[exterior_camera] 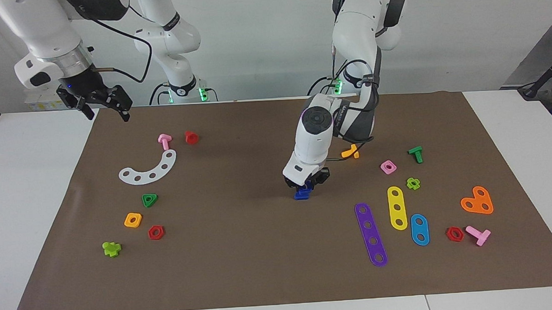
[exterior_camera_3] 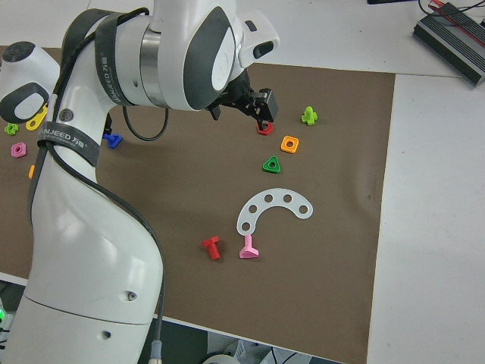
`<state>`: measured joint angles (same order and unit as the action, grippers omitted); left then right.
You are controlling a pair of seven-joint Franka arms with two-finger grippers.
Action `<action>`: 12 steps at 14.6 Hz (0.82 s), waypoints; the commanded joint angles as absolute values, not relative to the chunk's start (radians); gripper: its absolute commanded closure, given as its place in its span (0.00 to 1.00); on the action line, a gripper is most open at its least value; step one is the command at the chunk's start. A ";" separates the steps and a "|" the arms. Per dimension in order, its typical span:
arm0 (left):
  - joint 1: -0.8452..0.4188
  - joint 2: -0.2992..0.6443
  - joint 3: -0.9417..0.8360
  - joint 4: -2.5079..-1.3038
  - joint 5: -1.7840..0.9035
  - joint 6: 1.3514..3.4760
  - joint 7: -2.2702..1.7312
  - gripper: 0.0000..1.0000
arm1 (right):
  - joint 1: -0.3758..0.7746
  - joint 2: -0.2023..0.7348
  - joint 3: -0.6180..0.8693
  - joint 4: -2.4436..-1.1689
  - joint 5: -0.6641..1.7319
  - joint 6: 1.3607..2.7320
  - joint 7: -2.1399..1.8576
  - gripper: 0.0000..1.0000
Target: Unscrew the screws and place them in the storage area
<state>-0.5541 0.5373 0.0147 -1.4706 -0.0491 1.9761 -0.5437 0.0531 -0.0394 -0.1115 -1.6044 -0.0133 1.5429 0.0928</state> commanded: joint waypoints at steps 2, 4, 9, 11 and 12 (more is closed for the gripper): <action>-0.451 0.531 0.006 -1.379 -0.104 1.853 -0.470 0.67 | 0.044 -0.063 -0.110 -1.634 -0.005 1.563 0.075 0.00; -0.422 0.486 0.020 -1.441 -0.124 1.864 -0.317 0.68 | 0.055 -0.055 -0.107 -1.622 0.009 1.565 0.078 0.00; -0.351 0.358 0.025 -1.790 -0.115 2.003 -0.054 0.66 | 0.248 0.049 -0.068 -1.599 0.008 1.738 0.255 0.00; -0.348 0.338 0.025 -1.863 -0.114 2.060 -0.037 0.61 | 0.363 0.163 -0.066 -1.544 -0.009 1.790 0.409 0.00; -0.348 0.331 0.025 -1.884 -0.107 2.072 -0.016 0.54 | 0.420 0.236 -0.067 -1.487 -0.009 1.814 0.469 0.00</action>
<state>-0.3494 0.4076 0.0268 -1.7673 -0.1005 2.0140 -0.0577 0.3414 0.0927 -0.0658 -1.5962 -0.0019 1.7814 0.3660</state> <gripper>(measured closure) 0.533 0.000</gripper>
